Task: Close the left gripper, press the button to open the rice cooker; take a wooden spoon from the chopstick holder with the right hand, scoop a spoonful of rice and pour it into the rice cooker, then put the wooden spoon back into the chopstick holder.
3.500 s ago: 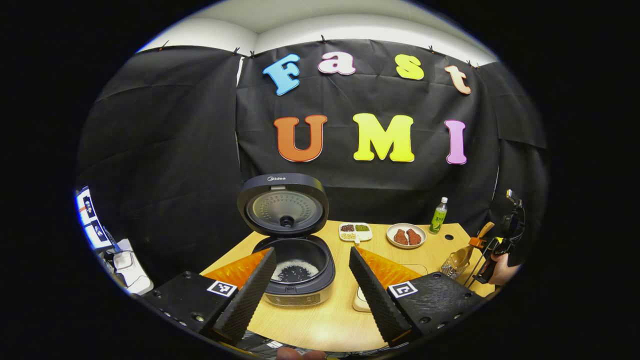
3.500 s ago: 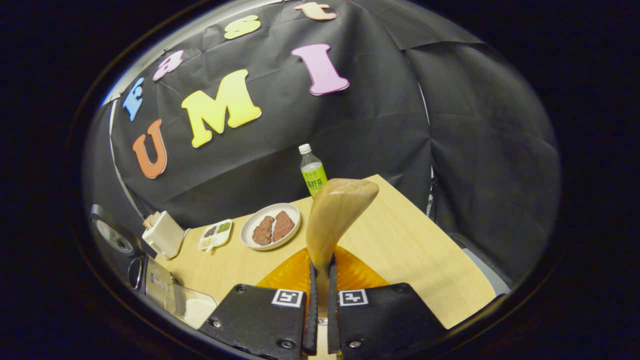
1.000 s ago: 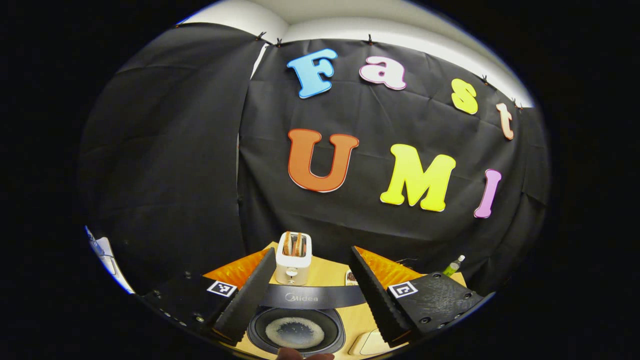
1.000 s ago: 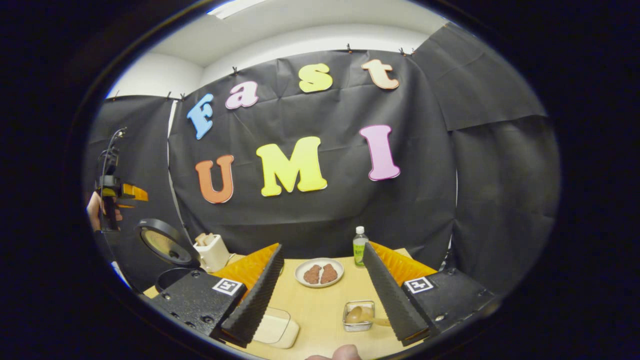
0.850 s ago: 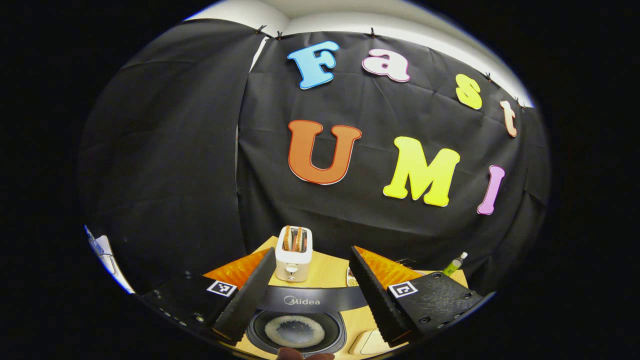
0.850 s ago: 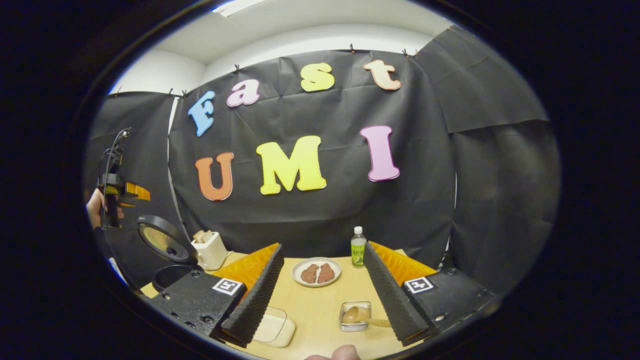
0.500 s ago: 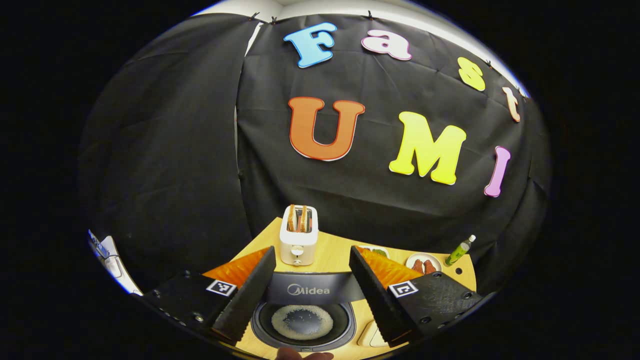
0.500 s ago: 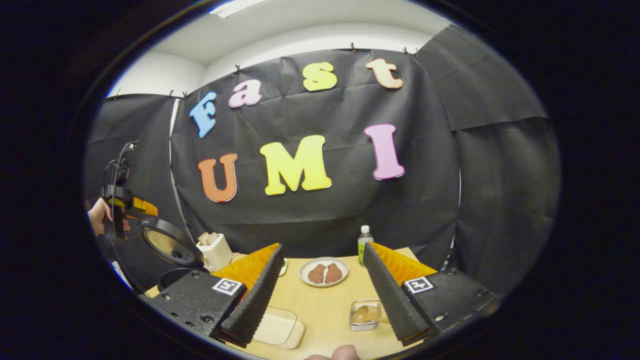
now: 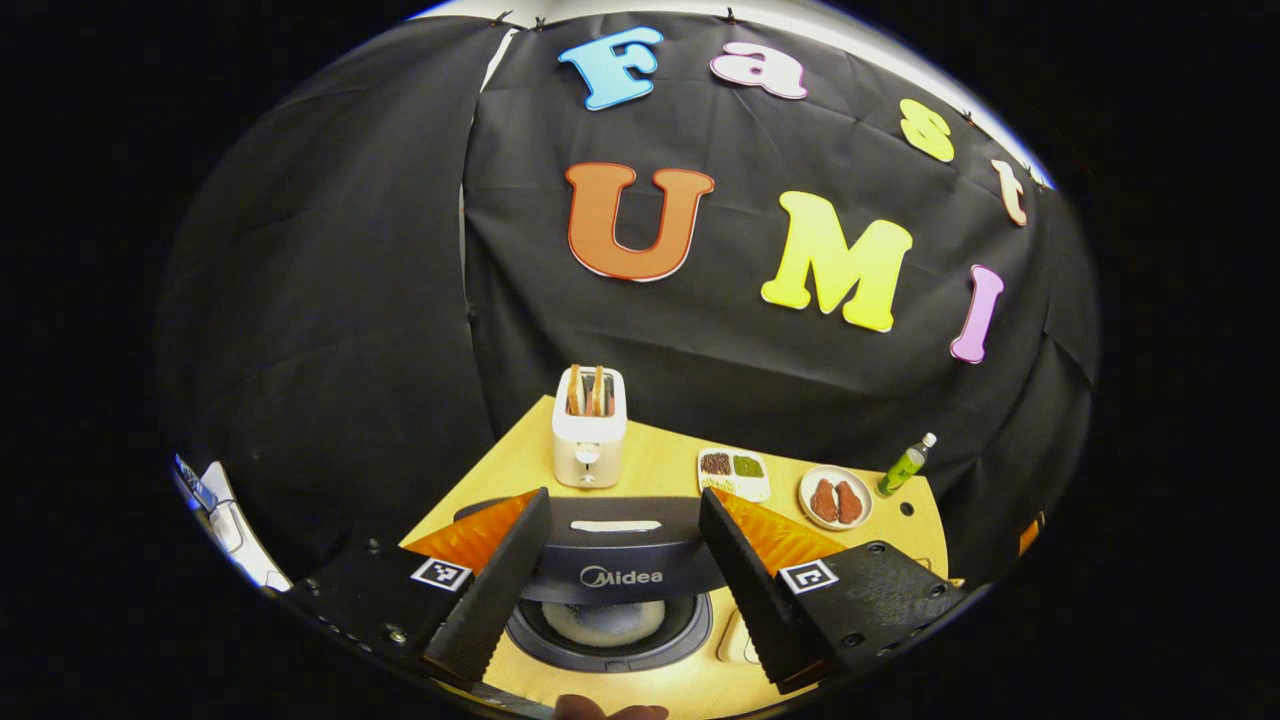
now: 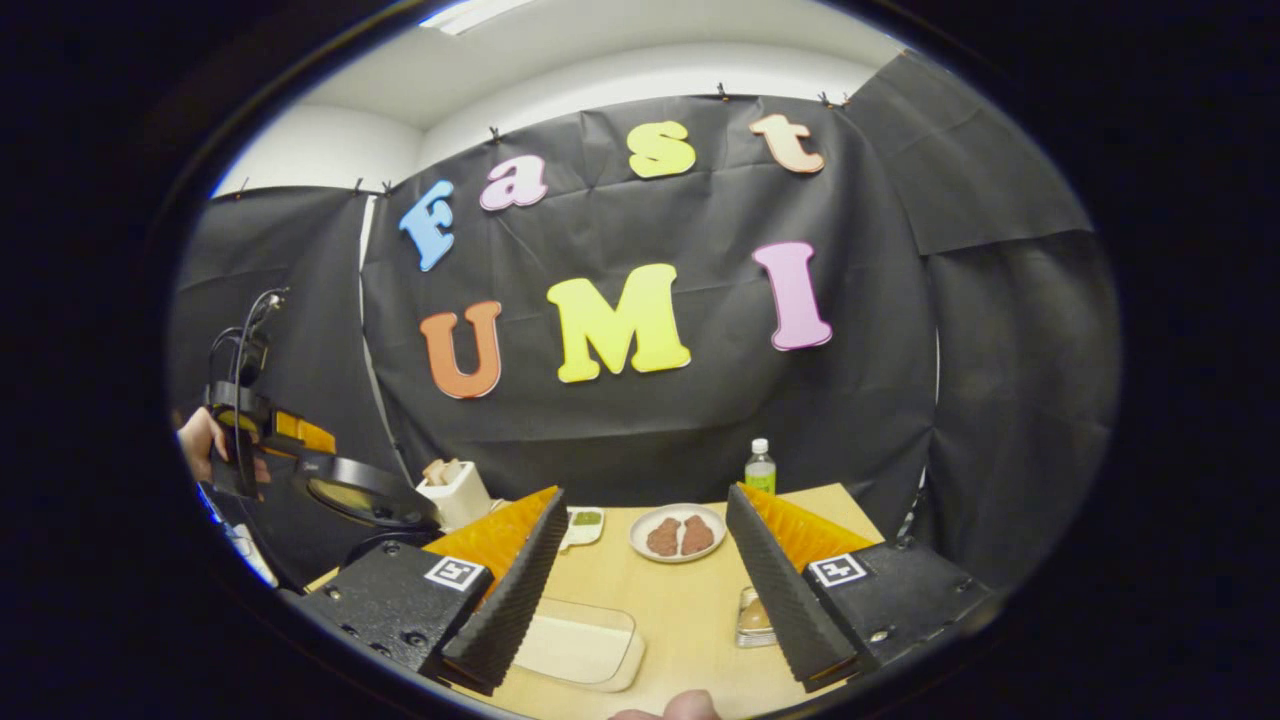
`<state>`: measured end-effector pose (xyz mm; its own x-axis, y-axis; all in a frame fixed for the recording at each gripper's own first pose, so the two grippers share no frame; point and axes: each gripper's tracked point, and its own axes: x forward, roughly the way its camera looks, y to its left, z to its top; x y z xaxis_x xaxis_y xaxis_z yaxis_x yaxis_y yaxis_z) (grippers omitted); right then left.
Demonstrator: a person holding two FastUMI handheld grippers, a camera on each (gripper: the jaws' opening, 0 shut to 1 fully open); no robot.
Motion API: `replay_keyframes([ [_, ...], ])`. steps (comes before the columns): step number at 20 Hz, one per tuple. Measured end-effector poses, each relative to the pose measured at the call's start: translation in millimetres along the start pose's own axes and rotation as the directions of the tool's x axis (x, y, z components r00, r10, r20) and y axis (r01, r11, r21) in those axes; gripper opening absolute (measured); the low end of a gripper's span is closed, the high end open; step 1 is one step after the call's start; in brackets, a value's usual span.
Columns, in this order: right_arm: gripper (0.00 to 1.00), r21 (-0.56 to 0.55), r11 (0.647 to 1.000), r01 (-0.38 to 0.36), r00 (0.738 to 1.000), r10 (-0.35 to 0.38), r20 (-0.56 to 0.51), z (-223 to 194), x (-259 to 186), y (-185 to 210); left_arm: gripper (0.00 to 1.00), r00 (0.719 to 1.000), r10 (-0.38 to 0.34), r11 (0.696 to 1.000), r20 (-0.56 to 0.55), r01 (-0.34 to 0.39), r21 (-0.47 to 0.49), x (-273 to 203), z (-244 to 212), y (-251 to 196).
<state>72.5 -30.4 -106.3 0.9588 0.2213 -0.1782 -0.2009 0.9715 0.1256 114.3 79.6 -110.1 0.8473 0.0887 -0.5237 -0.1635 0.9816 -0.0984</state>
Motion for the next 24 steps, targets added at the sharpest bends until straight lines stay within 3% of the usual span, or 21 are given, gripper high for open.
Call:
replay_keyframes([
  [6,1.0,-0.006,1.0,-0.014,1.0,0.014,-0.02,-13,-16,11,0.97,0.995,-0.015,1.0,-0.104,0.014,-0.014,-14,-66,-2],
  [12,1.0,0.017,1.0,0.0,1.0,0.0,-0.03,-17,-19,1,0.97,0.989,-0.005,0.999,-0.15,0.0,-0.033,-18,-99,0],
  [22,1.0,0.011,1.0,-0.015,0.999,0.016,-0.037,-18,-17,-3,0.96,0.951,0.015,0.996,-0.307,-0.042,-0.083,-2,-163,4],
  [23,1.0,0.015,1.0,-0.016,0.999,0.017,-0.039,-19,-15,-4,1.0,0.948,0.019,0.995,-0.319,-0.049,-0.087,0,-166,4],
  [24,1.0,0.019,1.0,-0.018,0.999,0.018,-0.04,-19,-14,-5,0.96,0.943,0.029,0.995,-0.333,-0.06,-0.083,0,-171,5],
])
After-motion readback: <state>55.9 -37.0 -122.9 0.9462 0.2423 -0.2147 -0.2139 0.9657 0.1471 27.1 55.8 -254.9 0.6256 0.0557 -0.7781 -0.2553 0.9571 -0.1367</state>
